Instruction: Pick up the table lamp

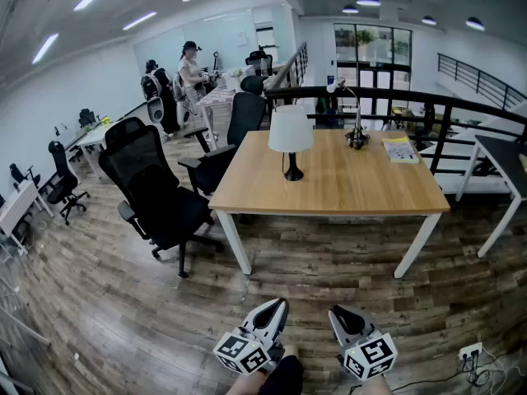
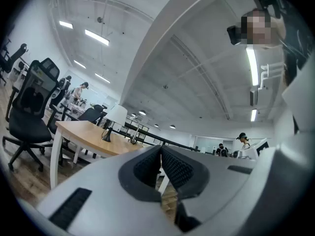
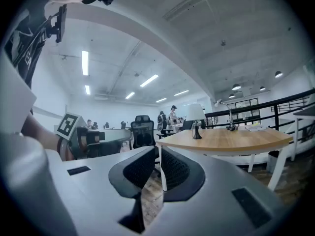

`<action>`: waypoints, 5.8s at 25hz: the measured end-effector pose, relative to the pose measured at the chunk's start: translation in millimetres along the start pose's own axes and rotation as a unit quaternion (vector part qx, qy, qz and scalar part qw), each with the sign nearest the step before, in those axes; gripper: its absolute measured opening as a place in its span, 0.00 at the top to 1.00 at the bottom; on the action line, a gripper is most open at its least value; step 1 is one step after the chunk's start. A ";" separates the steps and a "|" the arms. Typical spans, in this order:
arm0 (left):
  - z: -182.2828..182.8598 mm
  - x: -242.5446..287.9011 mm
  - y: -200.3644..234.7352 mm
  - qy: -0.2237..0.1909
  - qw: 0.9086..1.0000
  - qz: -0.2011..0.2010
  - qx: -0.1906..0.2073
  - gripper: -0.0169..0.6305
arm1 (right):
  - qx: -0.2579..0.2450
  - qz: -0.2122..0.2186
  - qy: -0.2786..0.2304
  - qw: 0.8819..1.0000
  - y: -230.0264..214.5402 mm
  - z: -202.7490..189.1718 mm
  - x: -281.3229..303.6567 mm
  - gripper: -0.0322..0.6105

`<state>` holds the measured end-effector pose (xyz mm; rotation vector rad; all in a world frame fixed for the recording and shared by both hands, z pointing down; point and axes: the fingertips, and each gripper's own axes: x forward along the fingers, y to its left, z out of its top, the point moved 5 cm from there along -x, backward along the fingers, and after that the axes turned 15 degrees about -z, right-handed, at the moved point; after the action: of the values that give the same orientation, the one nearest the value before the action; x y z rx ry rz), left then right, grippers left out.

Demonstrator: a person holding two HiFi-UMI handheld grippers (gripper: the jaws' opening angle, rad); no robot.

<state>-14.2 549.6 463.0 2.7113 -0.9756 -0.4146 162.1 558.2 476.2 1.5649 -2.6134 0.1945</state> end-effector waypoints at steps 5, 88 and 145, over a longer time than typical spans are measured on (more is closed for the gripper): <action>-2.5 23.0 33.8 0.014 1.000 -0.012 -0.009 0.95 | 0.013 -0.013 0.010 1.000 -16.7 -6.1 39.7 0.86; 56.0 307.5 476.6 0.059 0.993 -0.062 -0.083 0.95 | 0.080 -0.001 0.061 0.995 -153.0 32.5 568.6 0.86; 107.1 408.0 582.8 -0.242 0.841 -0.352 -0.331 0.78 | 0.097 -0.039 0.128 0.986 -198.7 -0.9 663.0 0.86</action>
<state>-89.3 -165.9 466.4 2.2146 0.1731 -1.3294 24.9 -111.7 583.5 1.5742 -2.3902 0.6184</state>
